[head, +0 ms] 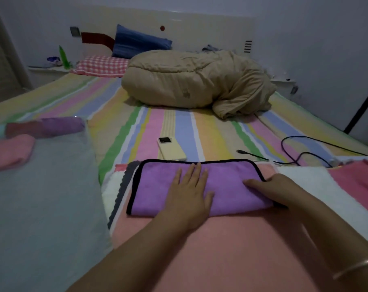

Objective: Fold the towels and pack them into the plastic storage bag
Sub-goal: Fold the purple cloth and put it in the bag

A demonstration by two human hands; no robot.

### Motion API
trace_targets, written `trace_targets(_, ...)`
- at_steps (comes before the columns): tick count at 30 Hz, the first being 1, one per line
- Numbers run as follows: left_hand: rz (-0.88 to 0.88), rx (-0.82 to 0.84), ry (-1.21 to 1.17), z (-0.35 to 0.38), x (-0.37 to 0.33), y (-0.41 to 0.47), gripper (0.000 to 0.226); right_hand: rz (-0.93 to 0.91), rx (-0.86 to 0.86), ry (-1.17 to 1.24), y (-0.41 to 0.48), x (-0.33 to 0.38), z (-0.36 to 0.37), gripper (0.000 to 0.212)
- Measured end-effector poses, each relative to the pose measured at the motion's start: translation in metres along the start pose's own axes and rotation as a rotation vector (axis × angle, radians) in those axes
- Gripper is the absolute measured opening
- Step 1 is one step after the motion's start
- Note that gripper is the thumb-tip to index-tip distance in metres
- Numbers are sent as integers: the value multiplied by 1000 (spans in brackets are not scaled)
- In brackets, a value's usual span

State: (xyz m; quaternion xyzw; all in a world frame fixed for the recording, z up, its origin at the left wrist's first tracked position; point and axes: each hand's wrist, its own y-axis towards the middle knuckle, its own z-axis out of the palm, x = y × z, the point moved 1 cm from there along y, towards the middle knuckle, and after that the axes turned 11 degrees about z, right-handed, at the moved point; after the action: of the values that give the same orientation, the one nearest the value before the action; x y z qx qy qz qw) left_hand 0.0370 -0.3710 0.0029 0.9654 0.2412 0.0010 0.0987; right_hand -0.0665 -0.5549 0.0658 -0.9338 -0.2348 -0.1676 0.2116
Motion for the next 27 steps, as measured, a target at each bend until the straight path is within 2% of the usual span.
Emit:
trace_targets(3,-27,-58,34,11,1,-1,80,19,148,375,-27,-7,-4,42)
trace_targets(7,-28,-170,-8,14,1,-5,60,-9,430,1319,-68,0,25,22)
trace_targets(9,-7,-306,-132,8,1,-8,54,-96,351,1433,-75,8,48,34)
trace_targets(12,-140,-564,-529,-12,2,-19,36,-133,13,1280,-80,21,68,69)
trace_targets(14,-299,-623,-681,-25,9,-32,26,-189,-116,1097,-89,40,72,67)
trace_targets(15,-382,-613,-810,-31,14,-37,23,-253,-175,979,-94,50,74,60)
trace_targets(17,-580,-582,-1214,-42,28,-46,21,-438,-269,768,-104,69,81,51)
trace_targets(19,-772,-492,-1576,-54,46,-56,21,-629,-282,584,-113,84,95,63)
trace_targets(20,-823,-441,-1654,-60,55,-63,22,-698,-260,452,-116,89,106,65)
trace_targets(23,-882,-434,-1561,-60,81,-77,17,-835,-288,-21,-119,92,137,66)
trace_targets(25,-862,-435,-1445,-53,90,-81,14,-840,-305,-171,-117,89,148,62)
trace_targets(27,-813,-433,-1315,-49,90,-84,38,-851,-336,-245,-113,88,152,61)
